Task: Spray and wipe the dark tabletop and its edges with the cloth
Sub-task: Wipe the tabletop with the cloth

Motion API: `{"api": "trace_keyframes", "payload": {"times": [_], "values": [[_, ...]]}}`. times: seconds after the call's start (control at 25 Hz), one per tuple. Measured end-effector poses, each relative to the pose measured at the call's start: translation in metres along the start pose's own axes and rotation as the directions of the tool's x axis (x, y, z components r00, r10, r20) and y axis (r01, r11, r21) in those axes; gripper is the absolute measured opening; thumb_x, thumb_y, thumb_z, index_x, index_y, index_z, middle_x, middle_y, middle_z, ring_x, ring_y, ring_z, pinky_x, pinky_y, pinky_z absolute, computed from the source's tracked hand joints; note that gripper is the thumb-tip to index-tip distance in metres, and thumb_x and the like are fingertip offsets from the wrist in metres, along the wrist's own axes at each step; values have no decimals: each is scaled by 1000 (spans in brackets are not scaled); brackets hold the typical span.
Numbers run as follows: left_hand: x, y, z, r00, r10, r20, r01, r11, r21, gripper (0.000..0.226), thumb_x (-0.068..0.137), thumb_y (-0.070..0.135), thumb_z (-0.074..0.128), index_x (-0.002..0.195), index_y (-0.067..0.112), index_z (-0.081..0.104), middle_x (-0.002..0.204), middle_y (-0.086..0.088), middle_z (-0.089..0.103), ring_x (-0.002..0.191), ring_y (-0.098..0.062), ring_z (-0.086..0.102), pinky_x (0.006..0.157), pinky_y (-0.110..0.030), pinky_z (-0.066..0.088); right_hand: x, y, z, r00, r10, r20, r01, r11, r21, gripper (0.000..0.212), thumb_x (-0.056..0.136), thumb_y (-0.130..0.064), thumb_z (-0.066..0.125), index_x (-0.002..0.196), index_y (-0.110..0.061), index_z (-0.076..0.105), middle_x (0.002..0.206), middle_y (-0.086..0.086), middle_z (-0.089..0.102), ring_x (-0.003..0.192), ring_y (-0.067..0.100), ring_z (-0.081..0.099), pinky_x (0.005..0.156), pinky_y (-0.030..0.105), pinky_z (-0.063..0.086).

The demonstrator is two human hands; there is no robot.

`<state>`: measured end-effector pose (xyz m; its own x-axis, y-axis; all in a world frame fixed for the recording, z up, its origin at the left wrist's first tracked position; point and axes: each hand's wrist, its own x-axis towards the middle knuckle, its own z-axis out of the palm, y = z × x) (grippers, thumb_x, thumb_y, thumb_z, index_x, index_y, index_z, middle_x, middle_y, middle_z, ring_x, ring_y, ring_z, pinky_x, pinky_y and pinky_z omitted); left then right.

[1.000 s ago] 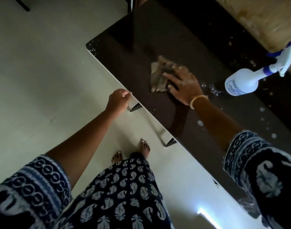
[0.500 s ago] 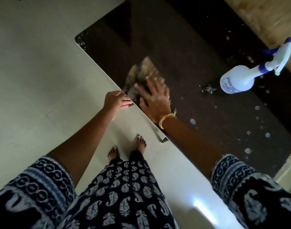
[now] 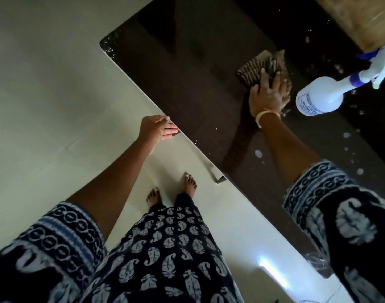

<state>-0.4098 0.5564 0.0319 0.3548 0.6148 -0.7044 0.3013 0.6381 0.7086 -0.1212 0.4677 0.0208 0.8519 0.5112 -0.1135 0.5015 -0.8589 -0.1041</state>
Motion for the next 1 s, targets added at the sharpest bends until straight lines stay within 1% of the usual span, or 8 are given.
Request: {"api": "trace_keyframes", "payload": {"times": [0.16,0.32,0.4,0.52,0.6,0.68,0.8,1.0], "values": [[0,-3,-2,1000,-15,6,15,1000,14,26,101,8,47,118,-10,55,107,-26,65,86,-29,70,67,-23,60,-82,-35,24,916,-395,-68,396,918,7,54,86,-36,46,140,-35,47,150,10,42,136,36,38,102,63,34],[-6,0,0,999,-37,-6,37,999,-32,29,99,0,46,125,-9,55,79,-13,69,60,-13,70,69,-26,60,-155,-36,39,633,-774,-2,773,632,48,50,88,-33,45,137,-34,53,148,7,45,136,34,40,104,61,32],[-9,2,-3,999,-43,21,43,999,10,32,102,1,40,130,-10,51,97,-20,66,84,-24,69,73,-30,58,-128,-33,40,500,-866,-8,865,499,57,48,87,-31,46,133,-33,57,146,7,48,135,32,43,106,56,31],[-10,1,-17,995,-2,96,-8,994,106,33,104,8,39,131,-8,49,122,-29,60,110,-35,62,83,-30,54,-62,-35,36,699,-708,-98,715,692,104,49,83,-25,47,129,-33,60,144,7,50,136,31,43,110,54,32],[-10,0,-28,996,17,92,-30,990,136,33,104,9,40,131,-7,50,124,-30,60,107,-33,63,79,-25,54,-38,-55,22,929,-365,-65,370,910,187,52,85,-23,48,134,-36,54,151,5,41,142,30,30,114,51,25],[-8,-1,-36,996,17,83,-30,986,161,33,103,8,40,131,-7,50,124,-29,60,104,-31,64,73,-23,55,-37,-90,13,993,-116,29,109,978,178,57,87,-23,50,141,-40,43,157,3,27,147,27,17,116,54,17],[-5,0,-43,996,-19,89,3,985,173,34,103,8,39,132,-8,48,126,-30,59,101,-32,64,73,-24,54,-67,-127,19,935,-352,43,346,933,101,60,86,-27,50,142,-44,40,156,3,29,146,27,20,113,56,21],[-13,0,-44,993,-61,105,42,985,169,17,103,14,43,112,7,56,126,-31,58,93,-29,69,76,-30,50,-124,-97,31,640,-765,71,754,643,133,53,80,-31,45,130,-41,57,146,4,48,139,33,37,107,59,25]]}}
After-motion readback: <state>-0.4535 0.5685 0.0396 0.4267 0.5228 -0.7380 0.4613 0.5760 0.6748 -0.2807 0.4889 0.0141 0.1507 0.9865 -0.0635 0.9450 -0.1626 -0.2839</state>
